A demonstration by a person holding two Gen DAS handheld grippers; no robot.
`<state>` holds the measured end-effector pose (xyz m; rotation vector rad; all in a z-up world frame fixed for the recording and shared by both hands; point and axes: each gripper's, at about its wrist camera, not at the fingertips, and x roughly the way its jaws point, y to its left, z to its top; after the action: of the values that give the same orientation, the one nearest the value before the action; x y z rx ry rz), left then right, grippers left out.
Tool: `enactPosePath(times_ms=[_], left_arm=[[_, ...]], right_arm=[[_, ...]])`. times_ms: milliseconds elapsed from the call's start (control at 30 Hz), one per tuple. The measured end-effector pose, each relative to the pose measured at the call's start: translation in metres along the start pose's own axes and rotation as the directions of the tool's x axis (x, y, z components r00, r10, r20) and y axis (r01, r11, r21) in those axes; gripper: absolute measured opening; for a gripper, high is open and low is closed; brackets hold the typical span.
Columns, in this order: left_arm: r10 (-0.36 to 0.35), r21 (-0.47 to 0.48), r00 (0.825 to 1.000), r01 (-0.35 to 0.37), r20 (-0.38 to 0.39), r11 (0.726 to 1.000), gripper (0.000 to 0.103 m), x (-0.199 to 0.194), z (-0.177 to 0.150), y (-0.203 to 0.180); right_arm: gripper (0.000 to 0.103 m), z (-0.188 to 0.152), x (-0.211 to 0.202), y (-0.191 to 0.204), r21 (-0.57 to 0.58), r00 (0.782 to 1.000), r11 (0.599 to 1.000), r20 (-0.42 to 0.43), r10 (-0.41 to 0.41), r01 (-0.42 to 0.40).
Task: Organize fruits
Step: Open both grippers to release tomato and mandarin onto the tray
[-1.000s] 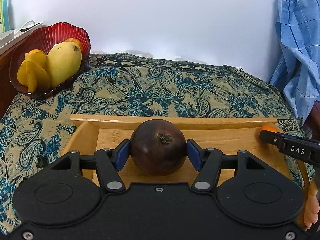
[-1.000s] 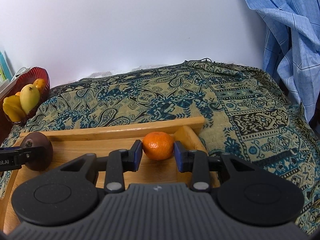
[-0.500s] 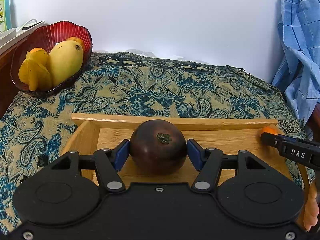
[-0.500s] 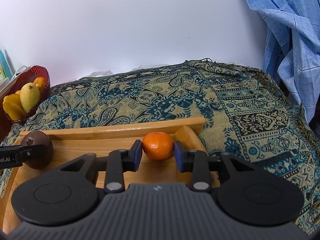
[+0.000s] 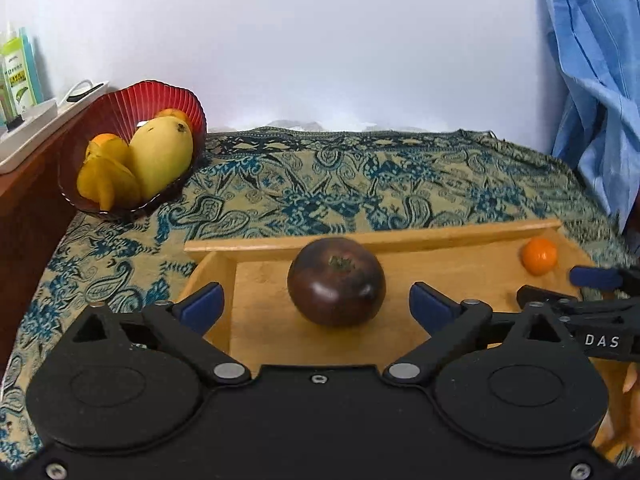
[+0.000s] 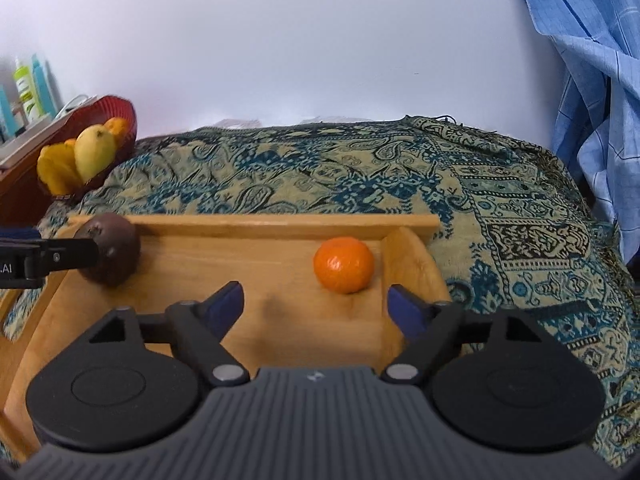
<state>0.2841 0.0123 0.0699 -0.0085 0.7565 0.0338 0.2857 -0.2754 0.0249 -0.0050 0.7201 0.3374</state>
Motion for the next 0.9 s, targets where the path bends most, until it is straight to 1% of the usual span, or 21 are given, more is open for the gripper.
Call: enactPosePath(times_ms=[133, 233, 333, 467, 667, 767, 900], left_arm=[[-0.016, 0.006, 1.000, 0.016, -0.004, 1.000, 0.102, -0.010, -0.014, -0.001], [-0.023, 0.007, 1.000, 0.023, -0.010, 1.000, 0.103, -0.014, -0.024, -0.004], [-0.030, 0.011, 0.999, 0.031, -0.018, 0.999, 0.103, -0.019, -0.035, -0.006], [-0.053, 0.008, 0.998, 0.053, -0.016, 0.999, 0.103, -0.031, -0.048, -0.011], [-0.078, 0.008, 0.997, 0.078, 0.012, 0.997, 0.103, -0.058, -0.071, -0.016], [-0.103, 0.006, 0.994, 0.103, 0.035, 0.995, 0.103, -0.075, -0.085, -0.017], [-0.118, 0.013, 0.991, 0.118, 0.062, 0.993, 0.103, -0.098, -0.105, -0.020]], right_arm=[[0.095, -0.011, -0.014, 0.000, -0.030, 1.000, 0.999, 0.005, -0.014, 0.014], [0.096, -0.020, -0.027, -0.006, -0.022, 1.000, 0.999, 0.007, 0.028, -0.028], [0.096, -0.029, -0.043, -0.007, -0.021, 0.999, 0.999, 0.021, 0.049, -0.048], [0.103, -0.041, -0.066, -0.007, -0.030, 0.996, 0.998, 0.060, 0.061, -0.059], [0.103, -0.057, -0.094, -0.011, -0.020, 0.993, 0.998, 0.104, 0.060, -0.058], [0.103, -0.068, -0.108, -0.013, 0.000, 0.990, 0.999, 0.132, 0.044, -0.045], [0.103, -0.083, -0.124, -0.011, -0.012, 0.985, 1.000, 0.171, 0.027, -0.026]])
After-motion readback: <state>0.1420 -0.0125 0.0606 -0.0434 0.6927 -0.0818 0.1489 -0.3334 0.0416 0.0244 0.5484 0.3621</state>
